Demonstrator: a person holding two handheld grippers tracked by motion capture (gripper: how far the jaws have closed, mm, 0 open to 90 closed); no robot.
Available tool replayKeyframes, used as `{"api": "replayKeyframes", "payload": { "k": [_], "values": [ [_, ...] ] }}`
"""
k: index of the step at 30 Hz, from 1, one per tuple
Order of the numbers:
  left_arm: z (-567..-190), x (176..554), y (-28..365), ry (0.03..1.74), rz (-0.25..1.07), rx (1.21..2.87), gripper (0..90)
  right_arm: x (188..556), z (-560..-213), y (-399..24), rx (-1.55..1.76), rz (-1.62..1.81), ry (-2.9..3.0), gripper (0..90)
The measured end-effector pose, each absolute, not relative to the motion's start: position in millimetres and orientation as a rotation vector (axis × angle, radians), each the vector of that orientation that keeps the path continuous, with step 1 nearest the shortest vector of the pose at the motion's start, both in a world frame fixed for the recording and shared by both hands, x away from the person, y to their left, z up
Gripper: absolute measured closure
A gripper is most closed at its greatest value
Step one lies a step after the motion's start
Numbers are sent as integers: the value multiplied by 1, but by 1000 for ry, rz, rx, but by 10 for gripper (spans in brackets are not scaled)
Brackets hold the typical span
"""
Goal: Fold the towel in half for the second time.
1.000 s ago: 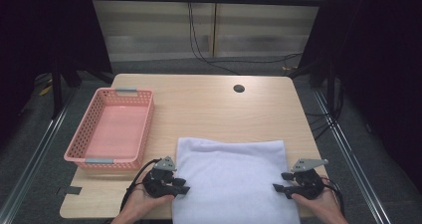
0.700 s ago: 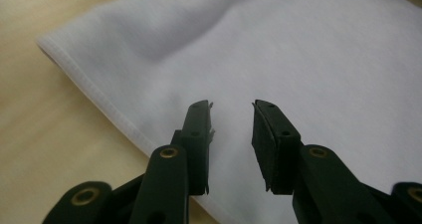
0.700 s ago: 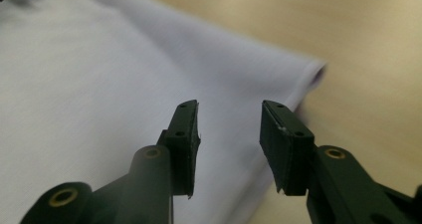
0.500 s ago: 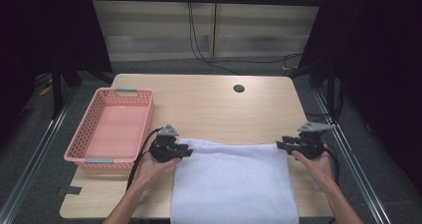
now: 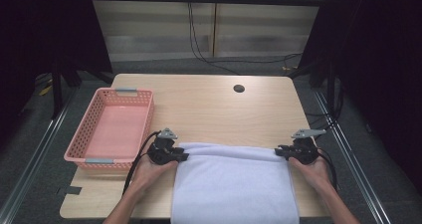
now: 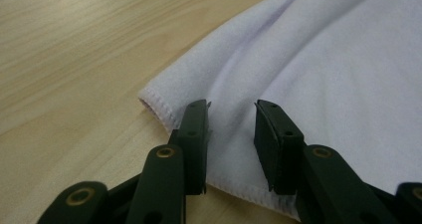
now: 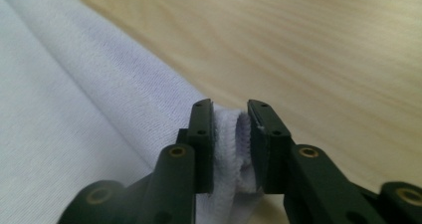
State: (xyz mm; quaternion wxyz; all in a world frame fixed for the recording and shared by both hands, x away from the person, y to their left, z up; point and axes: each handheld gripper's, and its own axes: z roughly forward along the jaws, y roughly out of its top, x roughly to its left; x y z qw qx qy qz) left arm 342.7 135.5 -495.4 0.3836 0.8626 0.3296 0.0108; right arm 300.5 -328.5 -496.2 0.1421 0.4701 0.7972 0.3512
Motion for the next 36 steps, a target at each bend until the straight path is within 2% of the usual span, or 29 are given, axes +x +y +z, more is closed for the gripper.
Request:
{"api": "replayKeyframes", "payload": {
  "k": [5, 8, 10, 14, 19, 22, 29, 31, 32, 35, 36],
  "values": [
    [-493, 357, 139, 870, 67, 2089, 593, 306, -489, -331, 1346, 1070, 2211, 793],
    [-494, 366, 137, 895, 74, 2092, 536, 308, -486, -333, 1354, 1088, 2200, 699],
    [-497, 371, 137, 901, 109, 2081, 544, 306, -485, -333, 1350, 1067, 2200, 654],
    [-503, 377, 140, 950, 107, 2089, 486, 306, -483, -337, 1361, 1110, 2198, 555],
    [-505, 376, 137, 902, 124, 2109, 464, 310, -488, -337, 1379, 1097, 2222, 453],
    [-507, 376, 136, 868, 102, 2099, 463, 312, -492, -336, 1383, 1074, 2239, 434],
    [-507, 375, 131, 839, 98, 2106, 442, 314, -499, -332, 1391, 1043, 2287, 457],
    [-506, 376, 129, 821, 53, 2121, 484, 314, -501, -330, 1383, 1048, 2314, 487],
    [-506, 376, 127, 803, 10, 2123, 532, 314, -502, -329, 1383, 1051, 2313, 513],
    [-502, 373, 117, 764, 11, 2193, 696, 314, -502, -329, 1384, 1086, 2337, 630],
    [-503, 373, 117, 775, 8, 2185, 746, 313, -501, -329, 1386, 1099, 2341, 698]
  ]
}}
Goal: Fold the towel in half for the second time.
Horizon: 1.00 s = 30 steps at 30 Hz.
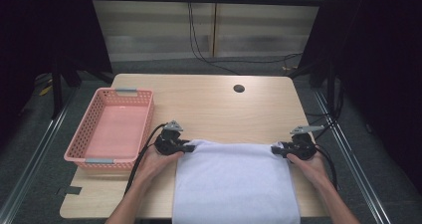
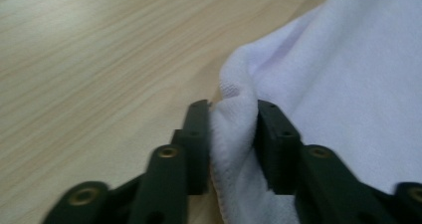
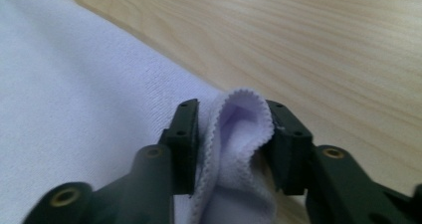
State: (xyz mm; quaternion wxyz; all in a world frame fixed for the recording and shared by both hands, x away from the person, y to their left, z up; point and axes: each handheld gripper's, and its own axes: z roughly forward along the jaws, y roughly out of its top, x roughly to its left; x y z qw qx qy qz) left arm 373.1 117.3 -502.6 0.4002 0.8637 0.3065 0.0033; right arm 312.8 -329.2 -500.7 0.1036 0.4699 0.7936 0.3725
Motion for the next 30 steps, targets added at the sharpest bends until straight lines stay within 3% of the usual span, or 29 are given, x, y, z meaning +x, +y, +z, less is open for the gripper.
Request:
{"api": "replayKeyframes", "payload": {
  "k": [11, 30],
  "values": [
    [-475, 376, 143, 817, 13, 1932, 801, 309, -472, -344, 1378, 1309, 2186, 844],
    [-424, 414, 135, 812, 152, 1869, 801, 346, -429, -352, 1357, 1394, 2077, 847]
  ]
}}
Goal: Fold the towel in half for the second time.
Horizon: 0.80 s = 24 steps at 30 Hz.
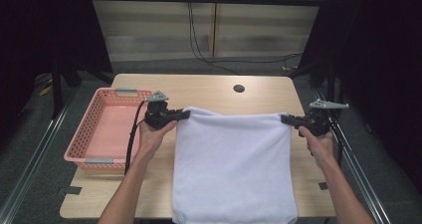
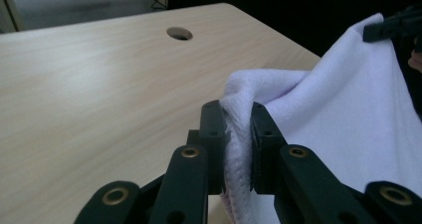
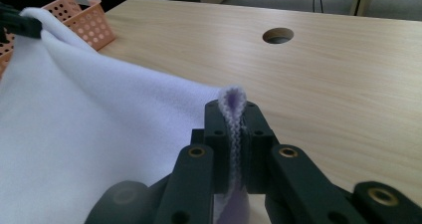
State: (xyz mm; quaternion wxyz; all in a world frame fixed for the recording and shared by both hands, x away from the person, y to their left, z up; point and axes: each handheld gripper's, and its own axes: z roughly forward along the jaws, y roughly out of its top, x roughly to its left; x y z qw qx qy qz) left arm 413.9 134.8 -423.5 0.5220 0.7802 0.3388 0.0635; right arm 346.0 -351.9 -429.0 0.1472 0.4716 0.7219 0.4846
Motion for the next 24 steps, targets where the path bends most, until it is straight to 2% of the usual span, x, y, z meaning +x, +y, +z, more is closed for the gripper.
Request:
{"api": "replayKeyframes", "payload": {
  "k": [7, 13, 19, 24],
  "values": [
    [-416, 435, 122, 814, 176, 1882, 802, 372, -427, -355, 1399, 1340, 2072, 854],
    [-397, 443, 121, 811, 194, 1833, 802, 393, -406, -358, 1382, 1372, 2012, 857],
    [-400, 420, 123, 779, 189, 1820, 803, 380, -403, -358, 1343, 1453, 1987, 858],
    [-400, 401, 131, 760, 184, 1830, 803, 354, -404, -363, 1316, 1544, 2003, 857]
  ]
}}
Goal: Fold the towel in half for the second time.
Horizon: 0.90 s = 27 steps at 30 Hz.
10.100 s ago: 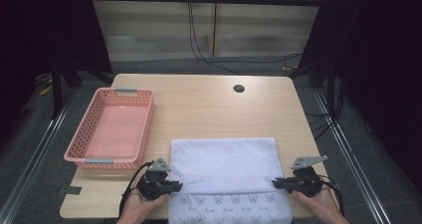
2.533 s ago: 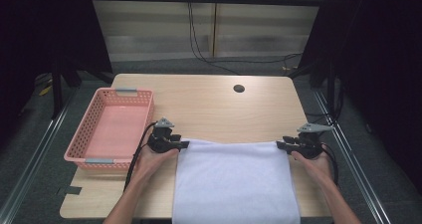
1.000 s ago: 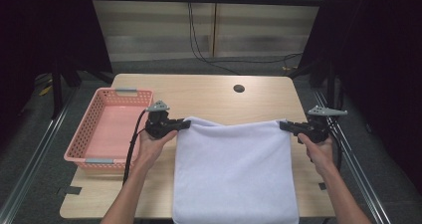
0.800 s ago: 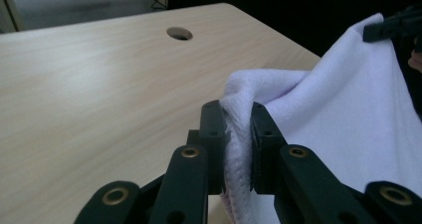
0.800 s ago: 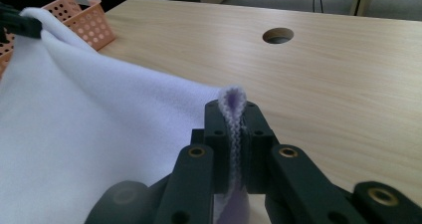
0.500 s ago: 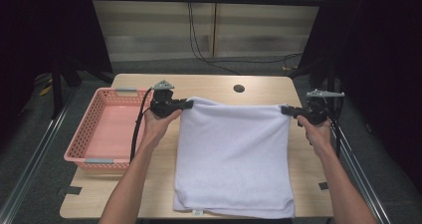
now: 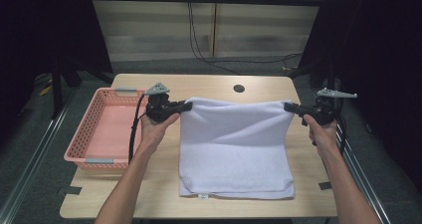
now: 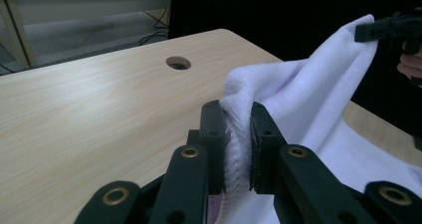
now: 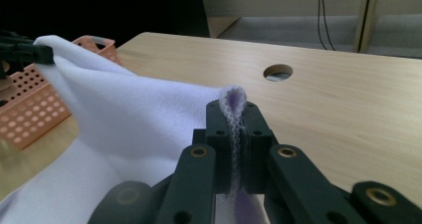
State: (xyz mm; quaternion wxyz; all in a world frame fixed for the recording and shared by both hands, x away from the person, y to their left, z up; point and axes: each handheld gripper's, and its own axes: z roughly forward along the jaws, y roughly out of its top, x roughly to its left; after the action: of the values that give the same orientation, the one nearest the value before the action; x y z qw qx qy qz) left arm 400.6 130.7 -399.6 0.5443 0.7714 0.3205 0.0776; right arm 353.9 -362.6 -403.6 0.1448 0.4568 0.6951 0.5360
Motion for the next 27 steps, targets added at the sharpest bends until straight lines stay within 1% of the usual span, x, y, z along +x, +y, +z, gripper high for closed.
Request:
{"api": "replayKeyframes", "payload": {
  "k": [5, 7, 10, 14, 17, 20, 24, 27],
  "values": [
    [-396, 369, 137, 673, 184, 1858, 801, 331, -401, -366, 1283, 1582, 2035, 846],
    [-401, 360, 139, 678, 171, 1842, 800, 322, -402, -366, 1264, 1602, 2046, 846],
    [-404, 351, 140, 680, 158, 1860, 799, 311, -406, -367, 1255, 1632, 2053, 846],
    [-400, 339, 139, 677, 137, 1902, 791, 293, -409, -369, 1264, 1641, 2056, 823],
    [-408, 325, 140, 678, 119, 1931, 790, 275, -408, -369, 1254, 1633, 2066, 824],
    [-419, 316, 144, 689, 103, 1953, 781, 263, -418, -368, 1259, 1629, 2083, 824],
    [-440, 305, 149, 722, 57, 1964, 778, 249, -443, -365, 1292, 1592, 2163, 807],
    [-451, 295, 149, 722, 29, 1983, 766, 242, -454, -364, 1324, 1545, 2200, 806]
  ]
}}
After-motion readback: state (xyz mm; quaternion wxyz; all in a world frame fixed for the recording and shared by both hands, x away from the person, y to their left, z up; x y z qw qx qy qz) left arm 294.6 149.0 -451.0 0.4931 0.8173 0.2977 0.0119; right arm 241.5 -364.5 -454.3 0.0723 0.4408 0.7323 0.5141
